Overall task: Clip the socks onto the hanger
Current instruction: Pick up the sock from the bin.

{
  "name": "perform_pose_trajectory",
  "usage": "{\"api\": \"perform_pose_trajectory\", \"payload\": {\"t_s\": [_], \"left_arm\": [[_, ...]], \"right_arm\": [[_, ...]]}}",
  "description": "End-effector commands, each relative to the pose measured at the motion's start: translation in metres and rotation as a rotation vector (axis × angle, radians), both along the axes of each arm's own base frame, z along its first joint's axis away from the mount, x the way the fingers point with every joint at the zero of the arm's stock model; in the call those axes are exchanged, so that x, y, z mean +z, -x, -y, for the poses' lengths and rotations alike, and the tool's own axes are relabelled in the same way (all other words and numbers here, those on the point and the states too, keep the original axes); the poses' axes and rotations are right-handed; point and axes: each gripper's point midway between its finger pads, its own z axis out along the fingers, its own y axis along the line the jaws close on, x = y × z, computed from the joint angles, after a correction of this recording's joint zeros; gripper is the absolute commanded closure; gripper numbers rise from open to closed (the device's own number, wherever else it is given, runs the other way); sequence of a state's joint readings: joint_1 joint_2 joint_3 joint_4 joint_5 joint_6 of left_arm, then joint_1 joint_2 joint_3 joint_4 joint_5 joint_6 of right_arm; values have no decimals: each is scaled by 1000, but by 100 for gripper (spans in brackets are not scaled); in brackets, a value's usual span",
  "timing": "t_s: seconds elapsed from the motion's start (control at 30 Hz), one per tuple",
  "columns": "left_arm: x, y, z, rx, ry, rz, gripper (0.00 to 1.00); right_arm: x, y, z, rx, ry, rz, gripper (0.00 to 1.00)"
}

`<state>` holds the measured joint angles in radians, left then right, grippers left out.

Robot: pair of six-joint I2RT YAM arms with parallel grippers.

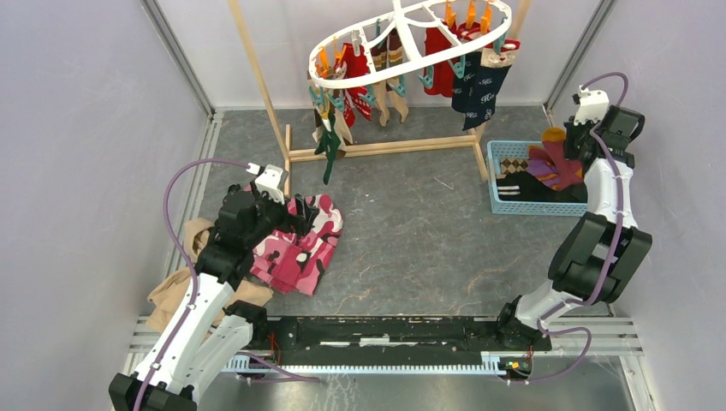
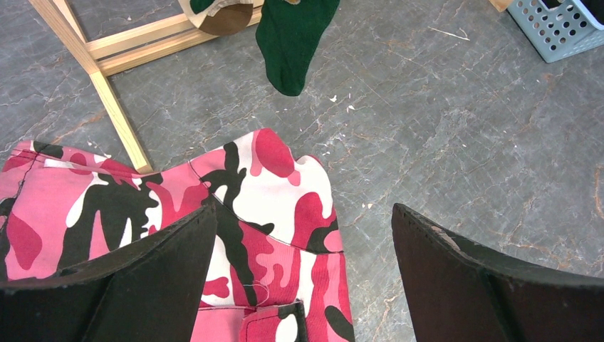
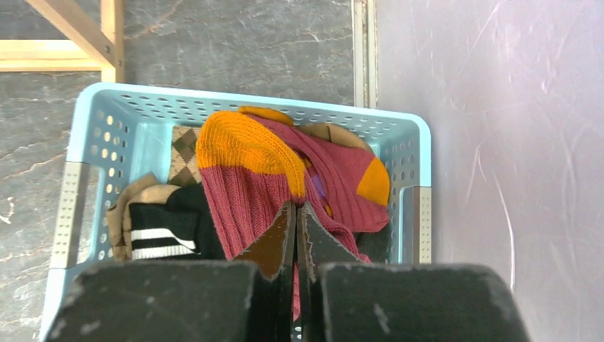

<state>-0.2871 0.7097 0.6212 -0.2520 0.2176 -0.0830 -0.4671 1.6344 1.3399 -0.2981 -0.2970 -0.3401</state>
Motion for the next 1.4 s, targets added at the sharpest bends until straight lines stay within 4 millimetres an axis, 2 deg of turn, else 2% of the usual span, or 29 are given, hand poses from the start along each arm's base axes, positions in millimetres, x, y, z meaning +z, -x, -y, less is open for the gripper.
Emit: {"api": "perform_pose_trajectory", "payload": {"t_s": [0.0,0.17,0.6,0.83,0.97,1.17,1.37], "left_arm": [[13,-3,3,-9,32,42,3],[16,0,7,-36,44,56,3],[36,13,24,-157,109,155,1],[48,25,38,-260,150,203,0],[59,35,47,-331,182,250,0],[83,49,59,-389,348,282,0],[88,54,65,-385,523,218,0]], "right_arm": [[35,2,-15,51,-13,111,100],[69,12,-31,115,-7,190,100],[129,41,-81,329,-37,346,100],[174,56,-97,374,-7,442,100],[192,66,-106,399,9,480,100],[219,77,-122,468,9,517,100],[237,87,-146,578,-55,538,100]]}}
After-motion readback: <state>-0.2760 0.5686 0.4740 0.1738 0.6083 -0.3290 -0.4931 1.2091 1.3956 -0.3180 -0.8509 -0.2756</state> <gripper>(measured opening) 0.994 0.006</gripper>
